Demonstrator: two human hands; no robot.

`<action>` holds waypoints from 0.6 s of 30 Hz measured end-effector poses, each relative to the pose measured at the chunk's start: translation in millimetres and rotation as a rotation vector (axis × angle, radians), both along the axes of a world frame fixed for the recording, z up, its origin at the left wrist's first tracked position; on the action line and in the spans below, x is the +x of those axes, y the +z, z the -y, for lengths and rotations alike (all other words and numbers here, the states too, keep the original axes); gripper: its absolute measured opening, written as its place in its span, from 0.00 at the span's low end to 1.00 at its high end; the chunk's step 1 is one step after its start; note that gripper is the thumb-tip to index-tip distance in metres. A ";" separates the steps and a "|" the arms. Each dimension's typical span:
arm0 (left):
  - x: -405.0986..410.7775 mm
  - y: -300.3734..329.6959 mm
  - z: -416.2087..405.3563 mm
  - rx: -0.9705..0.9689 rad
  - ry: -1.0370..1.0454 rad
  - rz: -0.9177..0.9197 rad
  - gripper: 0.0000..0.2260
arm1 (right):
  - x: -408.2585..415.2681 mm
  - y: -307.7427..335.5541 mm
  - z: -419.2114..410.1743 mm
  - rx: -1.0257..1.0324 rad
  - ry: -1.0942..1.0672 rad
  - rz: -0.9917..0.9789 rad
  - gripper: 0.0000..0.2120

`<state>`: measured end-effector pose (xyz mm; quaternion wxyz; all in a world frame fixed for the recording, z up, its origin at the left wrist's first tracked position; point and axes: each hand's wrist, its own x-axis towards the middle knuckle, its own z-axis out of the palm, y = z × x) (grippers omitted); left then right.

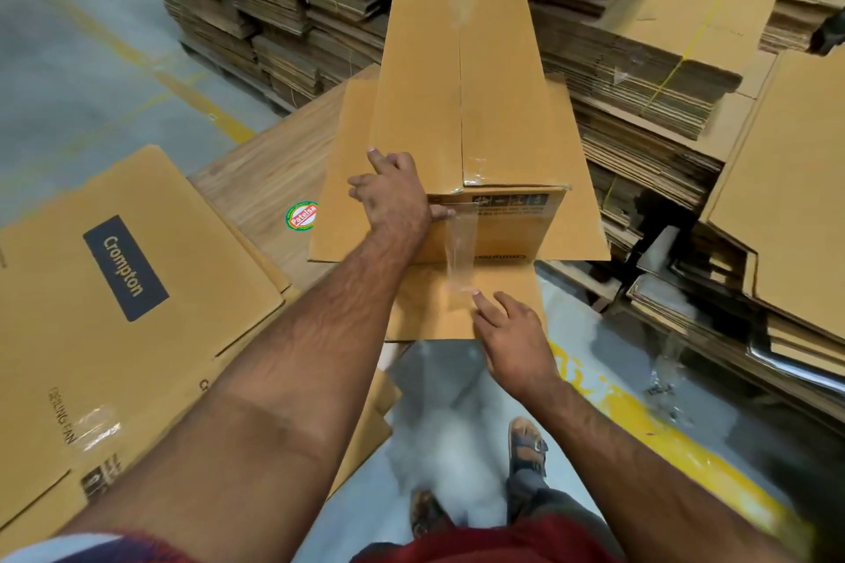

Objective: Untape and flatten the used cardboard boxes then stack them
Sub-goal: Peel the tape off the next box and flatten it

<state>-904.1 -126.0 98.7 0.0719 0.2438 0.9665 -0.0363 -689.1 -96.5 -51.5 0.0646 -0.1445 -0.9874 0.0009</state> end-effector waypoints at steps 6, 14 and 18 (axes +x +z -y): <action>0.5 -5.9 -0.5 -0.043 -0.008 -0.053 0.52 | -7.1 25.7 -18.3 -0.125 -0.142 -0.325 0.12; -7.2 3.2 1.6 -0.163 -0.081 -0.040 0.51 | -97.4 131.7 -69.2 -0.113 -0.092 -0.348 0.24; -11.2 12.0 1.2 -0.189 -0.085 0.017 0.53 | -128.4 164.6 -87.1 0.064 -0.001 0.051 0.18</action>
